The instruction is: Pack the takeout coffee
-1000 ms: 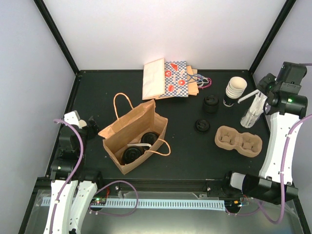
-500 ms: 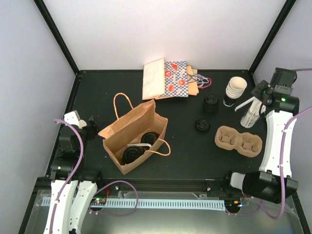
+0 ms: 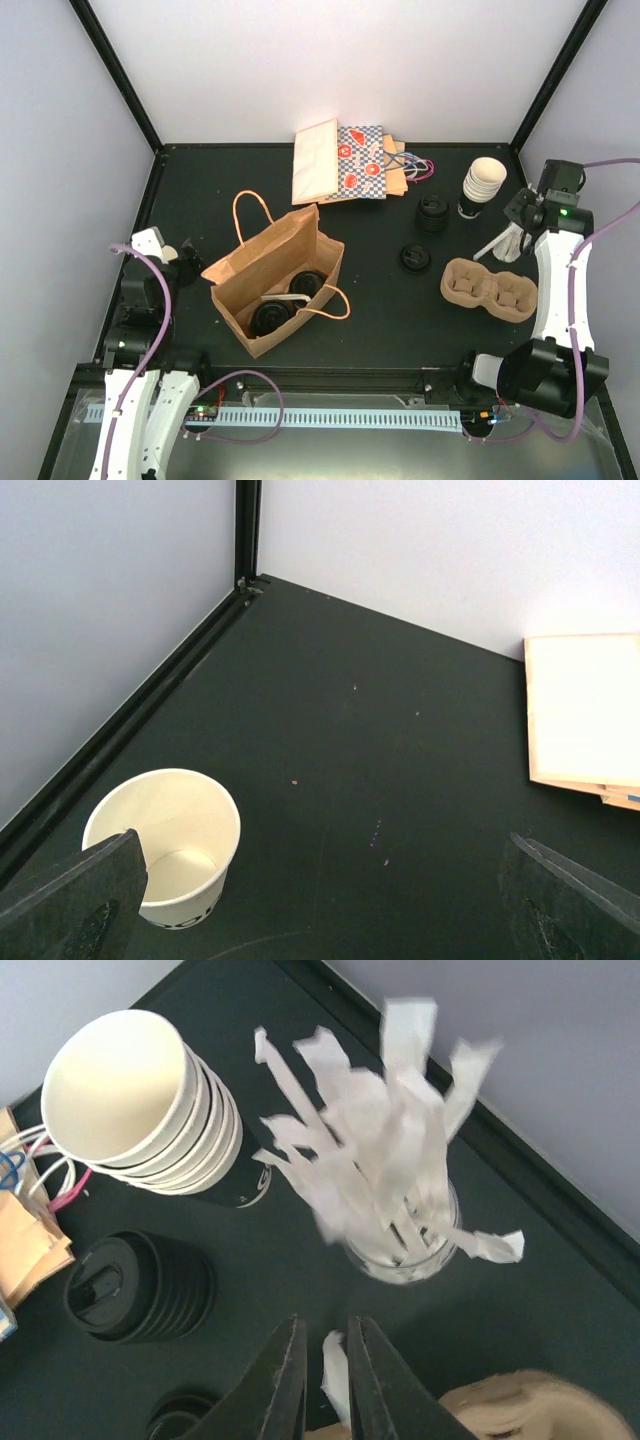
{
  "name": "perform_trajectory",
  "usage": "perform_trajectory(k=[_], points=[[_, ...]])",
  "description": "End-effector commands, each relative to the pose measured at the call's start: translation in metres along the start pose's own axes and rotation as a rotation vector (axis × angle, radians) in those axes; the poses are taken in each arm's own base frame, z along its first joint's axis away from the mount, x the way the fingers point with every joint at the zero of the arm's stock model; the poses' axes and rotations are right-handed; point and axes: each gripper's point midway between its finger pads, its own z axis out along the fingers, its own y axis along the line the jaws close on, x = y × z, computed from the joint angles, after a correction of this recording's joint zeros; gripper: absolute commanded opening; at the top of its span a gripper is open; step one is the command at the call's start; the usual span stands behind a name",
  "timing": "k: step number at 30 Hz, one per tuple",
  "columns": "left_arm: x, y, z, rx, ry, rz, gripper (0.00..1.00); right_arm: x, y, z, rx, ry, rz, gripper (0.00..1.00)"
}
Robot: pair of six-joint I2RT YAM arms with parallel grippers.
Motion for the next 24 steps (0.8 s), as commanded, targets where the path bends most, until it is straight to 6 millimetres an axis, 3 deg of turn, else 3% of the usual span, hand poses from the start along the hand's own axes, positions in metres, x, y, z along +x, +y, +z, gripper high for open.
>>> perform_trajectory(k=[1, 2, 3, 6, 11, 15, 20, 24], points=[[-0.003, -0.006, 0.002, 0.023, -0.01, 0.012, 0.99, -0.006, 0.0, -0.012, -0.019, -0.058, -0.005, 0.33], [-0.003, -0.005, 0.002, 0.022, -0.009, 0.011, 0.99, -0.006, 0.0, -0.015, -0.025, -0.062, -0.013, 0.45], [-0.003, -0.005, 0.002, 0.022, -0.009, 0.012, 0.99, -0.005, 0.001, -0.017, -0.03, -0.063, -0.019, 0.51], [-0.004, -0.005, 0.001, 0.023, -0.011, 0.011, 0.99, 0.001, 0.008, -0.021, -0.082, -0.052, -0.064, 0.59], [-0.003, -0.007, 0.002, 0.029, -0.007, 0.013, 0.99, 0.038, 0.026, -0.01, -0.196, 0.067, -0.143, 0.7], [-0.002, -0.007, 0.003, 0.032, -0.001, 0.014, 0.99, 0.079, 0.032, 0.007, -0.158, 0.177, -0.239, 0.69], [-0.002, -0.008, 0.003, 0.033, 0.0, 0.017, 0.99, 0.128, 0.062, 0.017, -0.169, 0.24, -0.428, 0.62], [-0.002, -0.008, 0.003, 0.034, 0.003, 0.017, 0.99, 0.154, 0.075, 0.034, -0.127, 0.3, -0.528, 0.59]])
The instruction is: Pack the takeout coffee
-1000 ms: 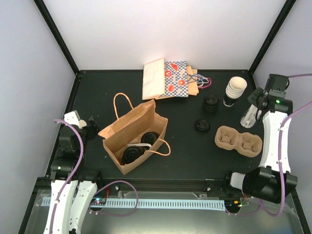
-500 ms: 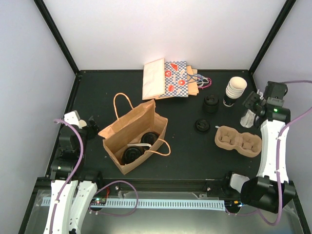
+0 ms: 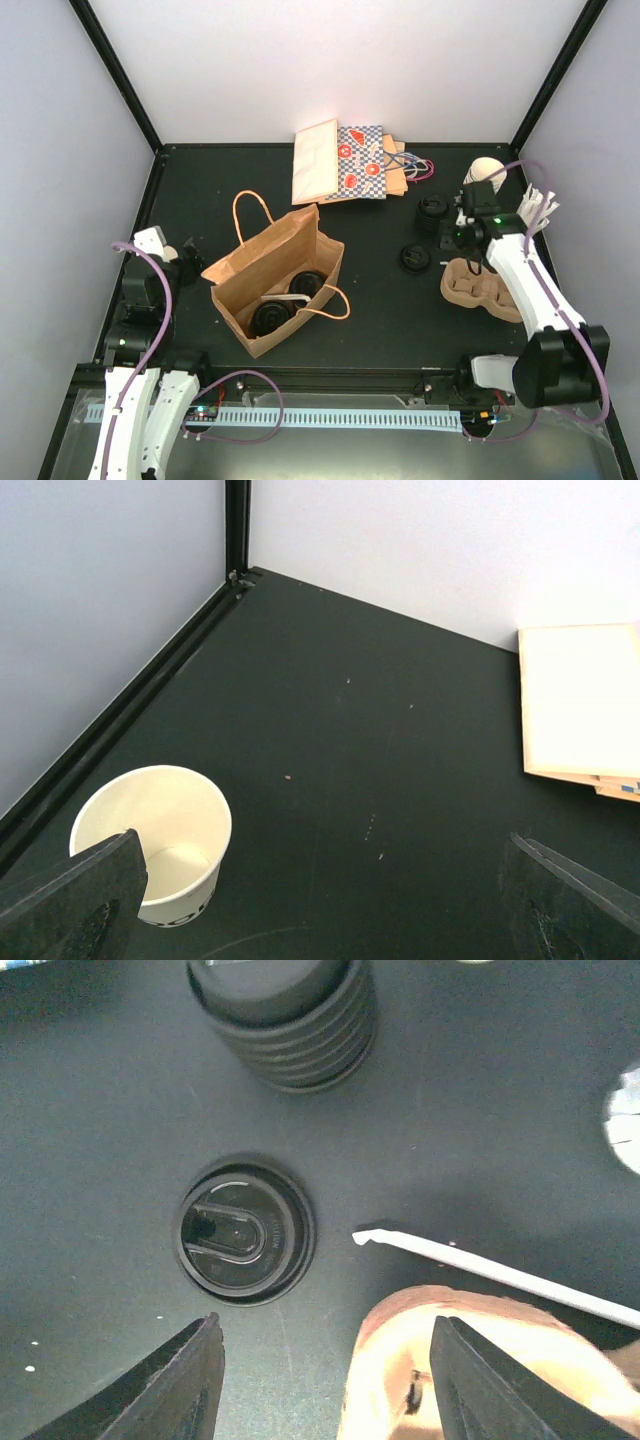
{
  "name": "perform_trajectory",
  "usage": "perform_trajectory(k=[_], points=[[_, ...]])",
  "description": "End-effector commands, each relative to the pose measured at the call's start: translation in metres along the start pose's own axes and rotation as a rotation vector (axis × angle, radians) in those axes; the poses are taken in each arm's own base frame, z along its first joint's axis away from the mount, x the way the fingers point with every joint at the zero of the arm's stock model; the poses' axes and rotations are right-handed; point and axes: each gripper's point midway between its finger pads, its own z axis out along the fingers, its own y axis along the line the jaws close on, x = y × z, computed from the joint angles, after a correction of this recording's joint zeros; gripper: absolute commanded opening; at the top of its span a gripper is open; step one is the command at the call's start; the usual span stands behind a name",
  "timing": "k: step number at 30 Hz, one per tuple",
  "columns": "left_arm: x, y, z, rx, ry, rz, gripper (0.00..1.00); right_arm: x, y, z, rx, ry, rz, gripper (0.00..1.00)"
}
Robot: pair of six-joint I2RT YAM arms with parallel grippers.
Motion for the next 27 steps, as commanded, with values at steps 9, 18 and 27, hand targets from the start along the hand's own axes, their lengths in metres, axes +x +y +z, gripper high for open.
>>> perform_trajectory(k=[9, 18, 27], points=[[-0.003, -0.005, 0.002, 0.022, -0.007, 0.014, 0.99, -0.017, -0.006, 0.063, 0.265, 0.048, -0.124, 0.49], [-0.003, -0.005, 0.002, 0.019, -0.005, 0.016, 0.99, -0.013, -0.047, 0.093, 0.33, 0.135, 0.018, 0.13], [-0.003, -0.006, 0.003, 0.022, -0.004, 0.014, 0.99, 0.065, -0.028, 0.08, 0.12, 0.198, 0.095, 0.08]])
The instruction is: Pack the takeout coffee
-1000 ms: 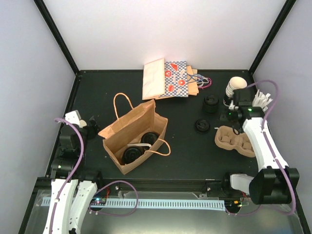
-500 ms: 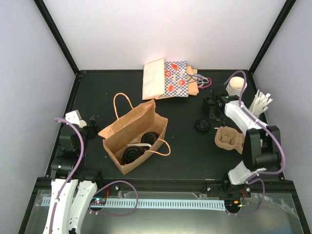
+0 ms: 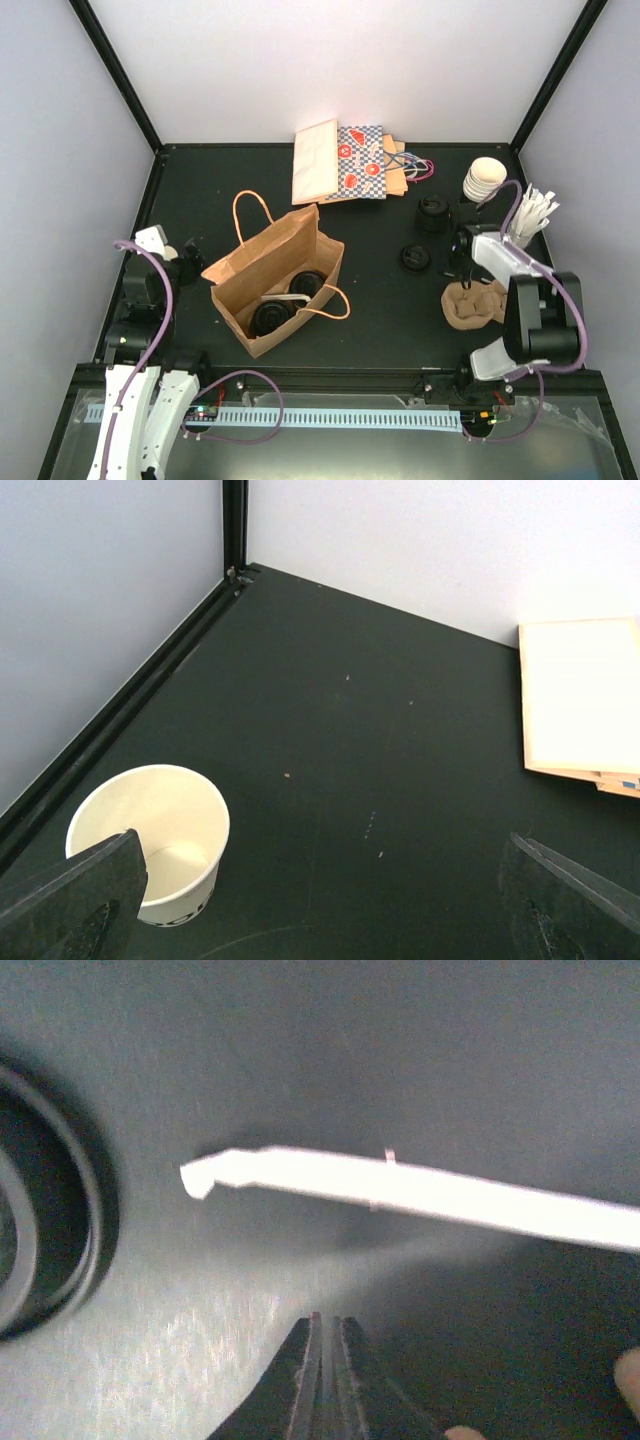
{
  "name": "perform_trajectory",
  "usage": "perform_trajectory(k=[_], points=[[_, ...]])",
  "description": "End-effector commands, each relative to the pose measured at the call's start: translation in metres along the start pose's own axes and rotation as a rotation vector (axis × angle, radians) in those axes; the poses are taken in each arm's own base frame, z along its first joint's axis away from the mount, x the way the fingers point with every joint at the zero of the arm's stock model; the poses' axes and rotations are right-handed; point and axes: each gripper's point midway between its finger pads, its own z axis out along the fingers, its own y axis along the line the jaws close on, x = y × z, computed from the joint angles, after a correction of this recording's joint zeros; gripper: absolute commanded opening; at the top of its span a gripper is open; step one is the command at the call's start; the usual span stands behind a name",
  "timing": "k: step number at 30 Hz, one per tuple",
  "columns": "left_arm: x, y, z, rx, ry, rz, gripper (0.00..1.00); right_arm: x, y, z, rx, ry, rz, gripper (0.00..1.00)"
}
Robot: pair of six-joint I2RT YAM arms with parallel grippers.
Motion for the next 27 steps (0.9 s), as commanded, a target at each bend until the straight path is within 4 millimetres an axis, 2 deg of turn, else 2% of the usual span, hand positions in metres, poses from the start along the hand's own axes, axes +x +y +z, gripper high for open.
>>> perform_trajectory(k=[1, 3, 8, 10, 14, 17, 18, 22, 25, 27], points=[[-0.004, -0.005, 0.001, 0.022, -0.014, 0.007, 0.99, 0.01, 0.008, -0.025, -0.113, -0.065, 0.048, 0.11], [-0.004, -0.005, 0.001, 0.024, -0.012, 0.007, 0.99, 0.003, 0.009, -0.027, -0.113, -0.092, 0.042, 0.3], [-0.004, -0.006, 0.002, 0.027, -0.009, 0.009, 0.99, -0.022, 0.019, -0.007, -0.083, -0.051, 0.027, 0.38], [-0.004, -0.006, 0.001, 0.025, -0.011, 0.008, 0.99, -0.03, 0.022, -0.003, -0.082, -0.059, 0.045, 0.52], [-0.004, -0.005, 0.0, 0.022, -0.016, 0.008, 0.99, -0.049, 0.025, -0.003, -0.082, -0.109, 0.059, 0.53], [-0.004, -0.006, 0.001, 0.025, -0.013, 0.011, 0.99, -0.058, 0.029, -0.003, -0.081, -0.133, -0.043, 0.53], [-0.004, -0.006, 0.001, 0.028, -0.013, 0.01, 0.99, -0.06, 0.031, -0.003, -0.089, -0.138, -0.102, 0.56], [-0.004, -0.007, 0.001, 0.031, -0.013, 0.012, 0.99, -0.052, 0.036, 0.003, -0.118, -0.128, -0.186, 0.61], [-0.004, -0.007, 0.001, 0.031, -0.015, 0.012, 0.99, -0.045, 0.04, 0.016, -0.132, -0.087, -0.205, 0.62], [-0.004, -0.007, 0.001, 0.033, -0.012, 0.012, 0.99, -0.046, 0.03, 0.027, -0.054, -0.053, -0.193, 0.64]])
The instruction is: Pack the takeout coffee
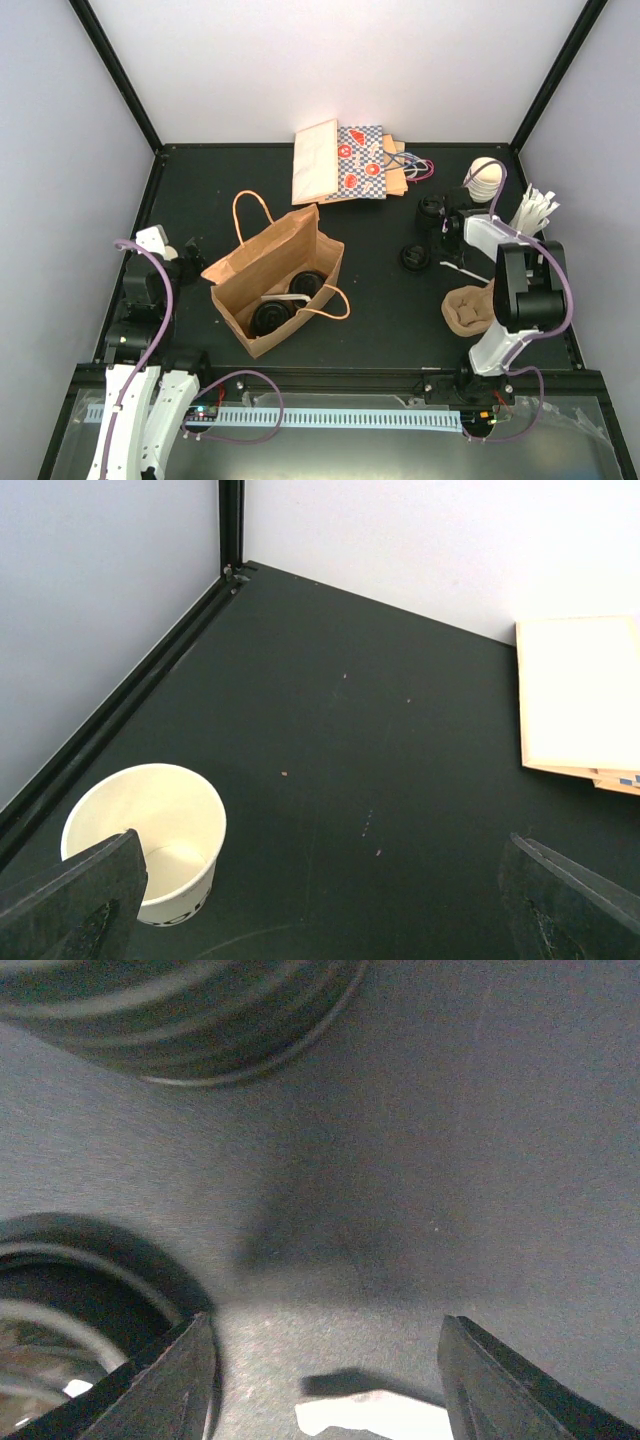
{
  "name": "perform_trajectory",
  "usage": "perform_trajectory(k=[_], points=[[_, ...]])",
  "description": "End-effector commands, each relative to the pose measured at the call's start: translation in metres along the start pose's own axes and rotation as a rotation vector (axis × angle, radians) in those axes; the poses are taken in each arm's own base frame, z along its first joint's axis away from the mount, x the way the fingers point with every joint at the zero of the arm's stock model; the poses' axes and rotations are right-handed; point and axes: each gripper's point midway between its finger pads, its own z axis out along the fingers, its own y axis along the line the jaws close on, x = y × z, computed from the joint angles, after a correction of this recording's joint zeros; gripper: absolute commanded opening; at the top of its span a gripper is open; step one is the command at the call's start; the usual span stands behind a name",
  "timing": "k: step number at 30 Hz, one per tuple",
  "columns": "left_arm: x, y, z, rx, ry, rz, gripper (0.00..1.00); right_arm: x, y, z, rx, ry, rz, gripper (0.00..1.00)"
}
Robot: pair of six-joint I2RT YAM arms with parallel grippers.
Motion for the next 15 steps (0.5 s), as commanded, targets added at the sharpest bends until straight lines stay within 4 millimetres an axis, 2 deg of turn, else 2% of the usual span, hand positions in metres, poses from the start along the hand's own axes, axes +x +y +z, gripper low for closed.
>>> perform_trajectory(k=[1, 6, 8, 10, 11, 15], points=[[-0.004, -0.006, 0.0, 0.027, -0.017, 0.011, 0.99, 0.0, -0.008, 0.015, 0.059, 0.035, -0.025, 0.65], [-0.004, -0.005, 0.0, 0.025, -0.017, 0.012, 0.99, 0.004, -0.01, 0.024, 0.073, 0.056, -0.026, 0.62], [-0.005, -0.005, 0.0, 0.023, -0.019, 0.013, 0.99, 0.011, -0.009, 0.028, 0.066, 0.08, -0.021, 0.56], [-0.004, -0.005, 0.0, 0.021, -0.018, 0.012, 0.99, 0.019, -0.006, 0.03, 0.05, 0.106, 0.003, 0.42], [-0.004, -0.004, 0.0, 0.021, -0.018, 0.012, 0.99, 0.024, -0.003, 0.03, 0.031, 0.114, 0.016, 0.39], [-0.004, -0.005, 0.0, 0.022, -0.018, 0.012, 0.99, 0.034, 0.006, 0.021, -0.037, 0.092, 0.052, 0.39]])
